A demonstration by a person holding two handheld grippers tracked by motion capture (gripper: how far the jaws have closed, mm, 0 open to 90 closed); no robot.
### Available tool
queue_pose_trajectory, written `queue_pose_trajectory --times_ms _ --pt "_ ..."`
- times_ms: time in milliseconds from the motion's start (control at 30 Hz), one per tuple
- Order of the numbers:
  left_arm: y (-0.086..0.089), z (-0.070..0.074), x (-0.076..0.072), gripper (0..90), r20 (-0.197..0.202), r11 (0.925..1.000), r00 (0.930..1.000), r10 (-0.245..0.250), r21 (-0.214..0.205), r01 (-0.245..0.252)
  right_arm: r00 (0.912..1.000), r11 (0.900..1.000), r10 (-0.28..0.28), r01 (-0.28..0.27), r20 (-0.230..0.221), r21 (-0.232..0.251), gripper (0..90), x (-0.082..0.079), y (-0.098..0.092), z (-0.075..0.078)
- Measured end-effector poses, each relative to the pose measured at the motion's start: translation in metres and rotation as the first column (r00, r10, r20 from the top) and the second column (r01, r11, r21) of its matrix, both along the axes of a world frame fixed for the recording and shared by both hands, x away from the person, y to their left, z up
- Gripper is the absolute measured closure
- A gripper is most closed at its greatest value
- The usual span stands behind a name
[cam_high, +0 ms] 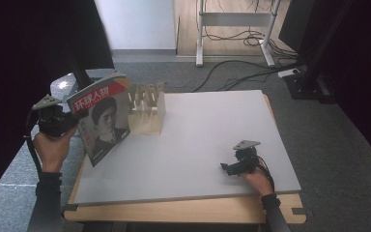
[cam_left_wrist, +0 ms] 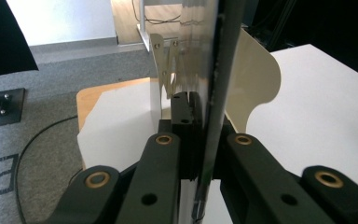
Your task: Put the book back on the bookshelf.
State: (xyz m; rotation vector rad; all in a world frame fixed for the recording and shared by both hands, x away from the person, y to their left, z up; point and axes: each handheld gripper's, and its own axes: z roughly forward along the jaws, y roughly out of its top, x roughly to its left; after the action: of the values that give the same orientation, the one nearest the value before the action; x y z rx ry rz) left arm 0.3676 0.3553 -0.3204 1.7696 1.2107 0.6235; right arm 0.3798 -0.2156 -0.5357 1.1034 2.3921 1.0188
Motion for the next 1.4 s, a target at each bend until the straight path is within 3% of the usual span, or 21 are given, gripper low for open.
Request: queue_pose_trajectory --times_ms 300,633,800,900,1033,1100,1167,1233,1267,1400 --pt "-0.02 -0.003 0.029 86.9 0.021 0.9991 0.9992 0.035 0.024 -0.035 1.0 1.0 -0.002 0.002 0.001 0.001 0.0 0.0 0.0 0.0" --pt "-0.03 -0.015 0.061 86.9 0.068 0.9977 0.9954 0.067 -0.011 -0.066 1.0 1.0 -0.002 0.002 0.003 -0.001 0.0 0.0 0.0 0.0" --pt "-0.032 -0.023 0.067 86.8 0.094 0.9989 0.9945 0.047 -0.009 -0.046 1.0 1.0 0.001 -0.001 0.006 -0.003 0.0 0.0 0.0 0.0" --pt "-0.031 -0.026 0.068 86.4 0.066 0.9998 0.9976 0.019 -0.004 -0.019 1.0 1.0 0.001 -0.001 0.006 -0.003 0.0 0.0 0.0 0.0" --pt "-0.027 -0.023 0.067 85.5 -0.011 0.9995 0.9995 -0.029 0.009 0.029 1.0 1.0 0.001 -0.001 0.005 -0.002 0.0 0.0 0.0 0.0" --pt "-0.027 -0.018 0.066 84.9 -0.062 0.9984 0.9974 -0.037 0.041 0.039 1.0 1.0 0.0 0.0 0.005 -0.002 0.0 0.0 0.0 0.0" --pt "-0.027 -0.013 0.067 83.8 -0.128 0.9966 0.9903 -0.054 0.055 0.062 1.0 1.0 0.001 -0.001 0.005 -0.002 0.0 0.0 0.0 0.0" --pt "-0.029 -0.009 0.066 83.4 -0.168 0.9937 0.9845 -0.052 0.09 0.068 1.0 1.0 0.001 -0.001 0.004 -0.002 0.0 0.0 0.0 0.0" --pt "-0.032 -0.007 0.065 85.3 -0.169 0.99 0.9845 -0.047 0.124 0.068 1.0 1.0 0.002 -0.002 0.003 -0.002 0.0 0.0 0.0 0.0" --pt "-0.033 -0.007 0.064 86.8 -0.128 0.9942 0.991 -0.04 0.094 0.053 1.0 1.0 0.002 -0.002 0.003 -0.001 0.0 0.0 0.0 0.0"
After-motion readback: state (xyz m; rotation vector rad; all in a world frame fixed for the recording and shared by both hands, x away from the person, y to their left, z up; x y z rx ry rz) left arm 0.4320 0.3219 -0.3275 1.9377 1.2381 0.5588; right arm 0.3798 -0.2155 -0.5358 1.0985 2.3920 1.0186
